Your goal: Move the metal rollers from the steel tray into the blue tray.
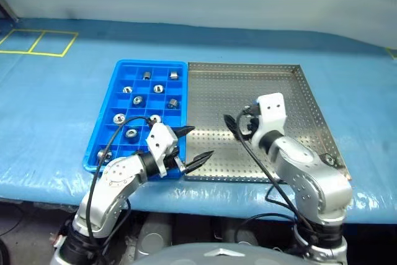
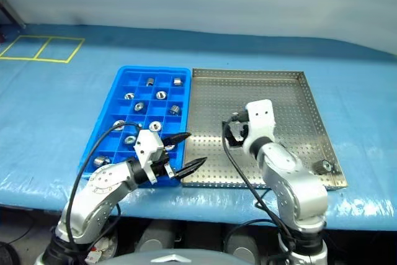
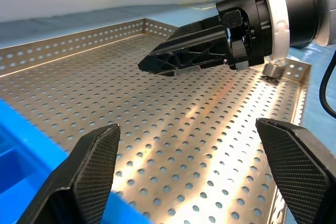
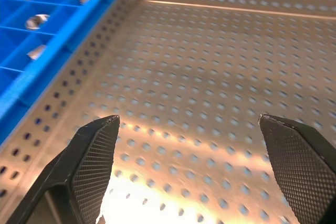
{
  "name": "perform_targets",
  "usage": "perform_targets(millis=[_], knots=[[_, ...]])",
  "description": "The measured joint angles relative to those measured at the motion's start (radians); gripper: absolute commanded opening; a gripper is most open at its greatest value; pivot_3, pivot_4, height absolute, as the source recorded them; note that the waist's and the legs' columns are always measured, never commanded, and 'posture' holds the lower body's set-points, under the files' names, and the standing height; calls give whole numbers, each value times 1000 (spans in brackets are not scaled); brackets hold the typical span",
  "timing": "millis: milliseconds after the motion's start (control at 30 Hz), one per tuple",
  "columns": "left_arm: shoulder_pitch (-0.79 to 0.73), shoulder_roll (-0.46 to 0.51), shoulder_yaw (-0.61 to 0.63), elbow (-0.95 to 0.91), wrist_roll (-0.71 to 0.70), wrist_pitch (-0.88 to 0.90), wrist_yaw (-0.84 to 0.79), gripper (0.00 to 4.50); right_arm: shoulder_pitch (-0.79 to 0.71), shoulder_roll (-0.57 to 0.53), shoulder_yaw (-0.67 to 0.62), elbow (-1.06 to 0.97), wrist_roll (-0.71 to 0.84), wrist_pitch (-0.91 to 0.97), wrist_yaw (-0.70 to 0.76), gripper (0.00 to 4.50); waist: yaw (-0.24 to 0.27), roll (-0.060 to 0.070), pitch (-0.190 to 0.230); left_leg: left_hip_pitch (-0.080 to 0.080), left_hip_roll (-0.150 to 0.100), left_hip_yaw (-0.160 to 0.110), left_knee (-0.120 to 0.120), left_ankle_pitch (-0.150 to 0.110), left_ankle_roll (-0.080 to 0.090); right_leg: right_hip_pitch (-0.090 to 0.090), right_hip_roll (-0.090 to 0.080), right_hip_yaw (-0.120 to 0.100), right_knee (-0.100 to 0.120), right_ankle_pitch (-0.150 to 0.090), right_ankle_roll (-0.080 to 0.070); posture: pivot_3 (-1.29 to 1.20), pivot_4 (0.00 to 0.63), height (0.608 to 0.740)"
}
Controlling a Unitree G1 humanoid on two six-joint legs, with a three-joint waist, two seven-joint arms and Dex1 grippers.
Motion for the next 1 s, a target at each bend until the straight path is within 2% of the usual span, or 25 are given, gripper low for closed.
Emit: perform_targets(millis=[233,467,633,1000], knots=[[-54,-29,-58,63,-5,2,-60,4500,210,44,-118,-201,-31,85,-62,4481,-69,0,0,4,0,1,2,0,0,0,1,5,5,0,1,-115,150,740],[-75,-42,-69,88,-6,2,-94,4500,341,82,-211,-215,-46,60,-85,4481,-107,1,-1,5,6,2,9,0,0,-1,0,7,14,0,1,-135,150,740],[-79,-49,-78,93,-6,2,-105,4500,353,99,-247,-210,-56,32,-84,4481,-123,1,-1,5,6,3,10,0,1,-1,0,7,14,0,1,-115,150,740],[-80,-48,-77,93,3,-4,-102,4500,316,101,-275,-139,-68,-17,-75,4481,-114,1,-1,5,6,3,9,0,1,-2,0,8,14,0,1,-72,150,740]])
